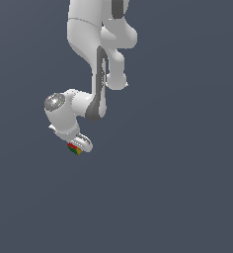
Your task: Pick up the object and move it to a goal position.
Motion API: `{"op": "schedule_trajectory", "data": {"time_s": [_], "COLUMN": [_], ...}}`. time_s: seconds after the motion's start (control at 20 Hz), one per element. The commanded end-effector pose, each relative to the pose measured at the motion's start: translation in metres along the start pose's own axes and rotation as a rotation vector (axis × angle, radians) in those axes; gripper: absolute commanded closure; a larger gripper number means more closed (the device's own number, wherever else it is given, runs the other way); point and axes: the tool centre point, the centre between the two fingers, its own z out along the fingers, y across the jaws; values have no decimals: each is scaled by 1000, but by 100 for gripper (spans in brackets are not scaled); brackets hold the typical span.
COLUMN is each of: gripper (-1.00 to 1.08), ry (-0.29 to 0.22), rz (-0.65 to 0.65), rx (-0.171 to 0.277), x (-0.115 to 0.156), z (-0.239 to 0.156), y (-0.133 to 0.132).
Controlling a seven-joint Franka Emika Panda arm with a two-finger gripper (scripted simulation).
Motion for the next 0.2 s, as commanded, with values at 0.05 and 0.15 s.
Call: {"op": "schedule_trajectory", "data": {"time_s": [0.05, 0.15], "gripper": [108, 108], "ry": [2, 2], "rz": [-2, -2], "rx": [1, 1], "x": [1, 1], "z": [-1, -1], "y": [0, -1]}}
